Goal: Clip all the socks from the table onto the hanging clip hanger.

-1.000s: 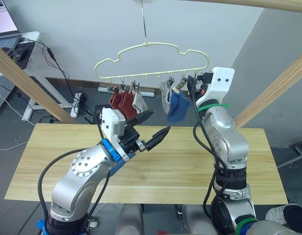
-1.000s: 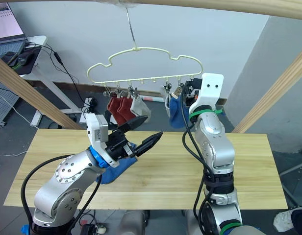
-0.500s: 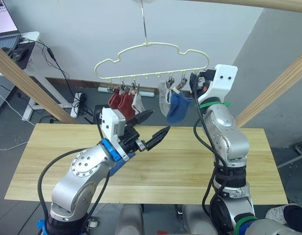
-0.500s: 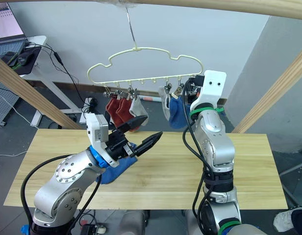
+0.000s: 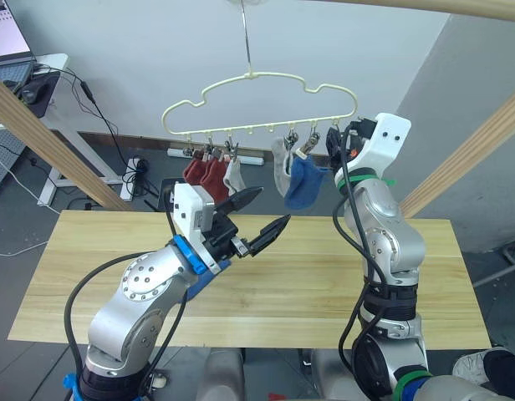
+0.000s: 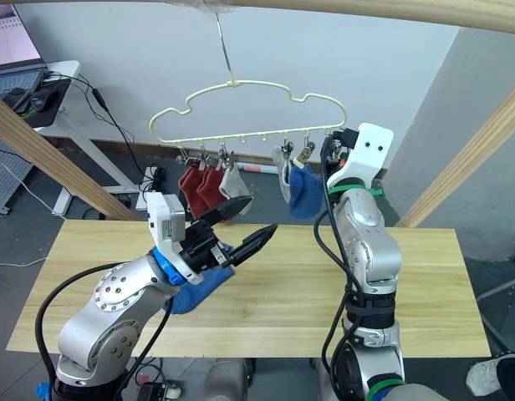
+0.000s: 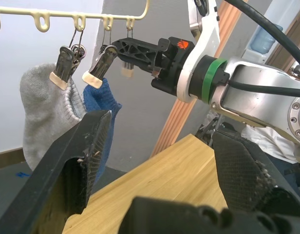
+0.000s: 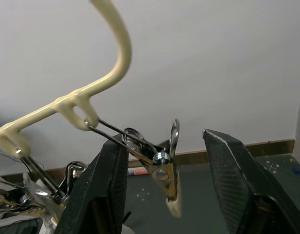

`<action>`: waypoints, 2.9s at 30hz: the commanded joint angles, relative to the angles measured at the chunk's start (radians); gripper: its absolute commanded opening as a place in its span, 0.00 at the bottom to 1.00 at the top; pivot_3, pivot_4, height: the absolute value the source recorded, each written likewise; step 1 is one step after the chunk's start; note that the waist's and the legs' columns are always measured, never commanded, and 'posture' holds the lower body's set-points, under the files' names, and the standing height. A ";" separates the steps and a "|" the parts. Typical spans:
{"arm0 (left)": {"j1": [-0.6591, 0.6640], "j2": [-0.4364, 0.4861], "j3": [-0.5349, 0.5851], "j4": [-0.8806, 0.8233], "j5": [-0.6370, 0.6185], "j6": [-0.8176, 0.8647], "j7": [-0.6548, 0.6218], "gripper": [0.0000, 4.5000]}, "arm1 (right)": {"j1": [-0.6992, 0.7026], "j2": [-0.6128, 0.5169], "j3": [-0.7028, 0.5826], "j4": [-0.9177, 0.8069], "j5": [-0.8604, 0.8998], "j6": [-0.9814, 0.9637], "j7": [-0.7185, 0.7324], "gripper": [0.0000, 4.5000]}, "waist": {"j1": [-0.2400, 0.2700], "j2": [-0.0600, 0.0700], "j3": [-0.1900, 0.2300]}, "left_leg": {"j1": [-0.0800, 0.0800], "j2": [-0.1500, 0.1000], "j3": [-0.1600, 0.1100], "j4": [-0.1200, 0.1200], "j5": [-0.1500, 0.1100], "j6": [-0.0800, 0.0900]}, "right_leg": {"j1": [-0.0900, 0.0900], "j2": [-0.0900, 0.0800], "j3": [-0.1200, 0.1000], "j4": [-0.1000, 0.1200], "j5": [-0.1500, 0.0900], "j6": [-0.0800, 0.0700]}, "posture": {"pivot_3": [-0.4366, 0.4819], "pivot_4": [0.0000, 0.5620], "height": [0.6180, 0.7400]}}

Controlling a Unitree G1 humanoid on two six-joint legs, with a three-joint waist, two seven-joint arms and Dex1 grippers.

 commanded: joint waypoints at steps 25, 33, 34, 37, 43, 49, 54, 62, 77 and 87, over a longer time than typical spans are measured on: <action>0.027 0.006 -0.008 -0.049 0.010 -0.033 -0.008 0.84 | -0.053 0.020 0.036 -0.008 0.031 -0.038 -0.021 0.54 | 0.000 0.000 0.000 | 0.000 0.000 0.000 0.000 0.000 0.000 | 0.000 0.000 0.000 -0.001 0.000 0.000 | 0.59 0.53 1.00; 0.024 0.005 -0.010 -0.050 0.010 -0.032 -0.004 0.84 | -0.055 0.017 0.033 -0.003 0.034 -0.046 -0.018 0.05 | 0.001 0.000 0.000 | 0.000 0.000 0.000 0.000 0.000 0.000 | 0.000 0.000 0.000 -0.001 0.000 0.000 | 0.59 0.52 1.00; 0.026 0.005 -0.012 -0.050 0.012 -0.033 -0.003 0.84 | -0.053 0.015 0.034 -0.004 0.034 -0.047 -0.017 0.01 | 0.001 0.000 0.000 | 0.000 0.000 0.000 0.000 0.000 0.000 | 0.000 0.000 0.000 -0.001 0.000 0.000 | 0.59 0.52 1.00; 0.034 0.006 -0.017 -0.045 0.022 -0.037 -0.003 0.84 | -0.050 0.006 0.036 -0.007 0.032 -0.046 -0.010 0.01 | 0.003 0.000 0.000 | 0.000 0.000 0.000 0.000 0.000 0.000 | 0.000 0.000 0.000 -0.001 0.000 0.000 | 0.58 0.53 1.00; 0.093 0.016 -0.029 0.088 0.170 -0.036 0.069 0.84 | -0.058 -0.060 0.033 0.002 0.042 0.017 0.053 0.01 | 0.001 0.000 0.000 | 0.000 0.000 0.000 0.000 0.000 0.000 | 0.000 0.000 0.000 -0.001 0.000 0.000 | 0.57 0.54 1.00; 0.118 0.028 -0.022 0.356 0.308 -0.107 0.098 1.00 | -0.071 -0.159 0.019 -0.003 0.061 0.099 0.133 0.00 | 0.002 0.001 0.001 | 0.000 0.000 0.000 0.000 0.000 0.000 | 0.000 0.000 0.000 -0.001 0.000 0.000 | 0.54 0.56 1.00; 0.117 0.039 -0.035 0.519 0.404 -0.188 0.097 1.00 | -0.058 -0.186 0.018 -0.029 0.074 0.149 0.156 0.00 | 0.002 0.001 0.001 | 0.000 0.000 0.000 -0.001 0.000 0.000 | -0.001 0.000 0.000 -0.001 0.000 0.000 | 0.53 0.57 1.00; 0.111 0.067 -0.024 0.720 0.458 -0.196 0.063 1.00 | -0.050 -0.163 0.013 -0.058 0.073 0.188 0.136 0.00 | 0.001 0.001 0.001 | -0.001 0.000 0.000 -0.001 0.000 0.000 | -0.001 0.000 0.000 -0.001 0.000 0.000 | 0.53 0.57 1.00; 0.132 0.008 -0.017 0.796 0.419 -0.163 -0.009 0.45 | -0.081 -0.172 -0.033 -0.054 0.083 0.226 0.141 0.00 | 0.000 0.001 0.001 | 0.003 0.000 0.002 -0.001 0.000 0.000 | 0.002 -0.001 0.001 -0.001 0.000 0.000 | 0.51 0.55 1.00; 0.092 -0.166 -0.056 0.530 0.304 -0.197 -0.035 0.00 | -0.166 -0.182 -0.162 -0.024 0.193 0.382 0.142 0.00 | 0.003 0.001 0.001 | 0.002 -0.001 0.003 0.000 0.000 0.000 | 0.002 -0.002 0.001 -0.001 0.000 0.000 | 0.52 0.54 1.00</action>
